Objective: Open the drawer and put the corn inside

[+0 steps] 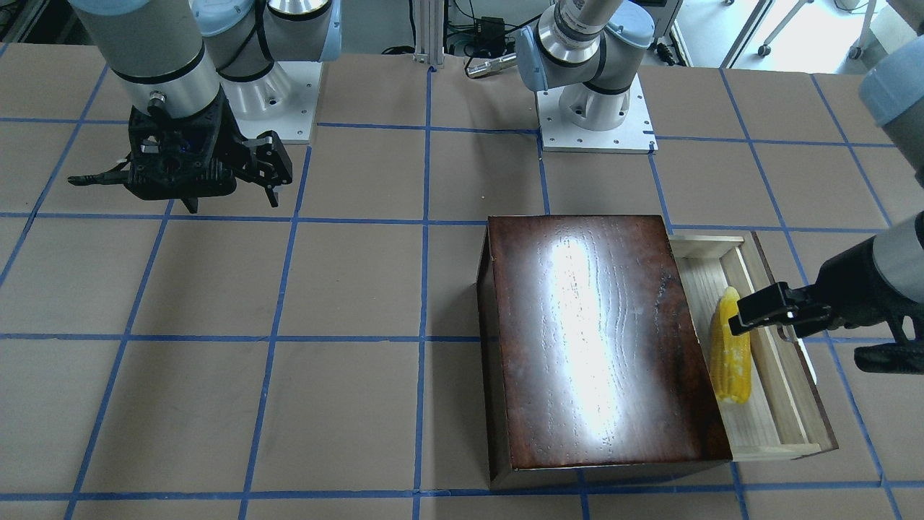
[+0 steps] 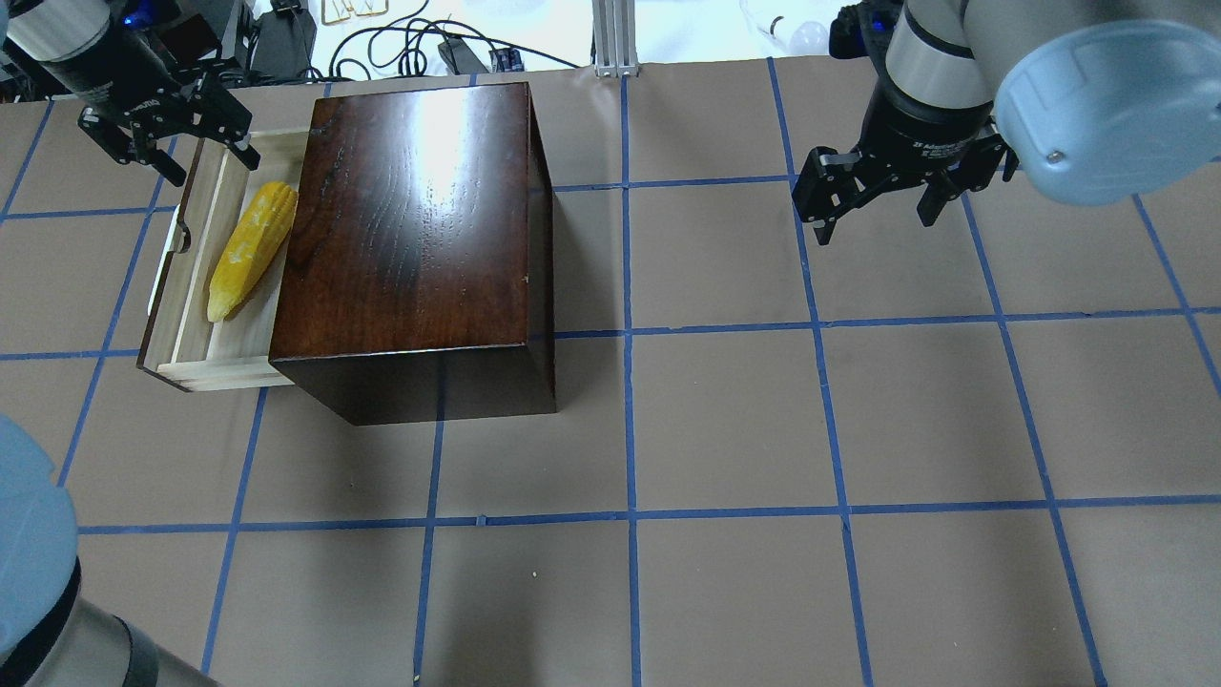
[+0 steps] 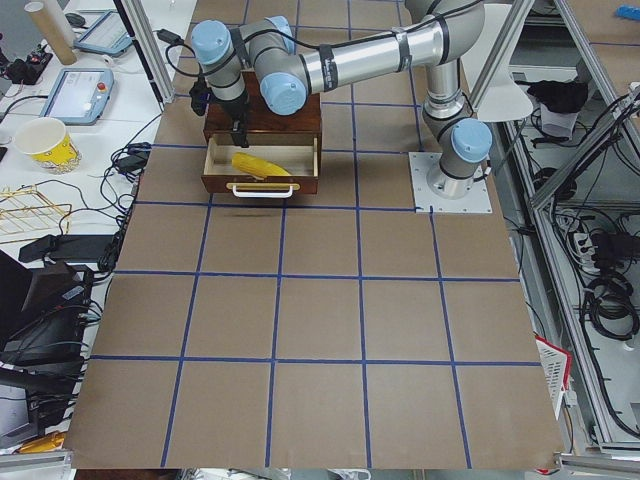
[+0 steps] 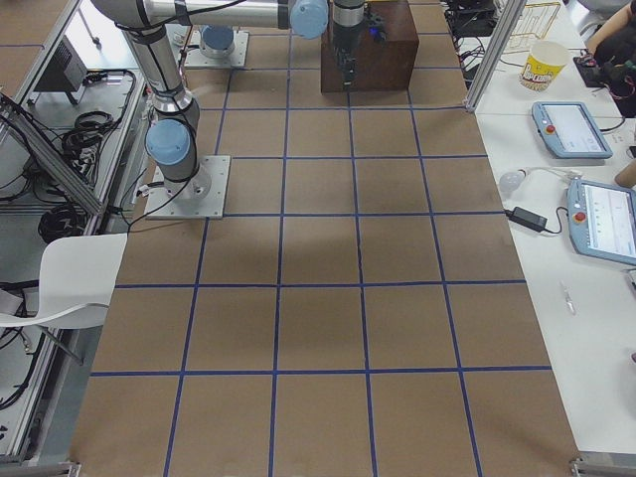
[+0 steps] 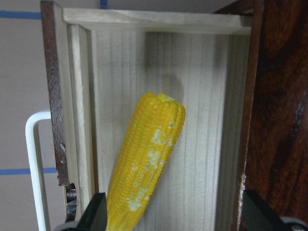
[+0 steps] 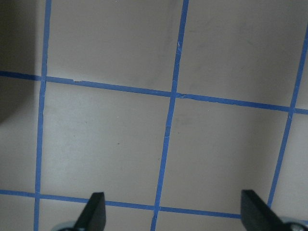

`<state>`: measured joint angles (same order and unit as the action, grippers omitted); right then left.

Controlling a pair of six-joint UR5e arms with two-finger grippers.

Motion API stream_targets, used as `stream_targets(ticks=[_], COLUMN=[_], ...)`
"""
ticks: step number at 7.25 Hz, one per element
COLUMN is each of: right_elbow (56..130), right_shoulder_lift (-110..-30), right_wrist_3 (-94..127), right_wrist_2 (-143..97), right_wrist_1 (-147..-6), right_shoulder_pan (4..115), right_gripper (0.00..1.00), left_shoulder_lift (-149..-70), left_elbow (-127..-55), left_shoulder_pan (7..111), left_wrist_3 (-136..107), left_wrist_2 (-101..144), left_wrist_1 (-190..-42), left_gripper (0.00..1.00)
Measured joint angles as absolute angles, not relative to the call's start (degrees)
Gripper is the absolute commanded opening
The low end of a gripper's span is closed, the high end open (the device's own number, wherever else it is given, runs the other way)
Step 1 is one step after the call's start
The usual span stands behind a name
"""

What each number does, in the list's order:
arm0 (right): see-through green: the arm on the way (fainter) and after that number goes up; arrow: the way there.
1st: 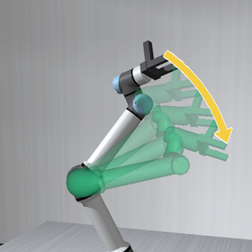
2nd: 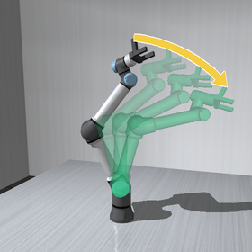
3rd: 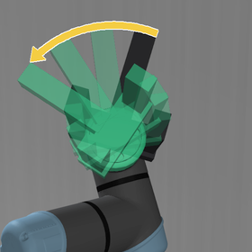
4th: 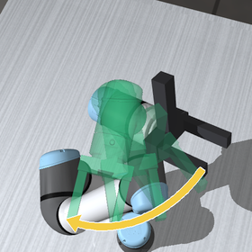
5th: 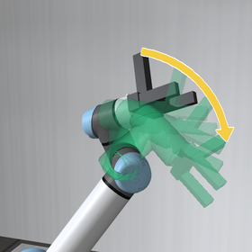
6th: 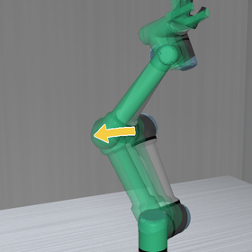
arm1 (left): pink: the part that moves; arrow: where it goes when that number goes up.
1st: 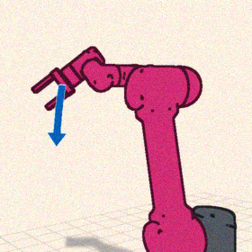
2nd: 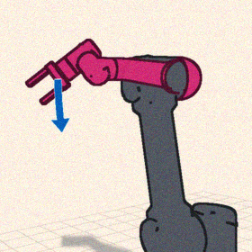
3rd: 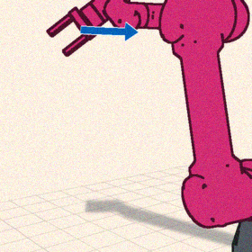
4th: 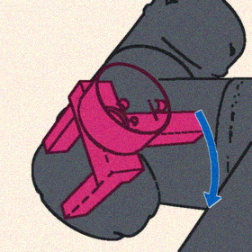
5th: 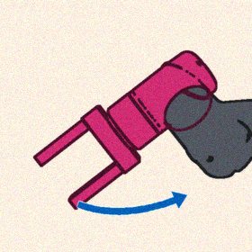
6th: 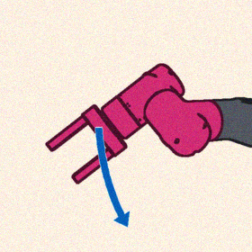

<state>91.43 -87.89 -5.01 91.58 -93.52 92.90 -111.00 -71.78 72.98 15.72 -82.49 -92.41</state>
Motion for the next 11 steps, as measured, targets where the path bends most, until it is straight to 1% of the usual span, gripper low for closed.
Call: stream_targets(ticks=[4,7,11], right_elbow=[91.43,91.41,91.41], right_shoulder_lift=[-87.89,-87.89,-87.89], right_wrist_3=[-5.01,-5.01,-5.01], right_wrist_2=[91.56,91.57,91.58], right_wrist_1=[-93.52,-93.52,-93.52], right_shoulder_pan=[92.86,92.84,92.9], right_gripper=[1.0,1.0,1.0], left_shoulder_lift=[-107.04,-102.84,-96.61], left_elbow=[-72.82,-78.66,-85.2], left_shoulder_pan=[83.09,87.5,88.72], left_wrist_3=[3.82,0.15,-3.31], left_wrist_2=[-83.18,-86.98,-90.6], left_wrist_1=[-93.43,-92.97,-92.68], left_gripper=[1.0,1.0,1.0])
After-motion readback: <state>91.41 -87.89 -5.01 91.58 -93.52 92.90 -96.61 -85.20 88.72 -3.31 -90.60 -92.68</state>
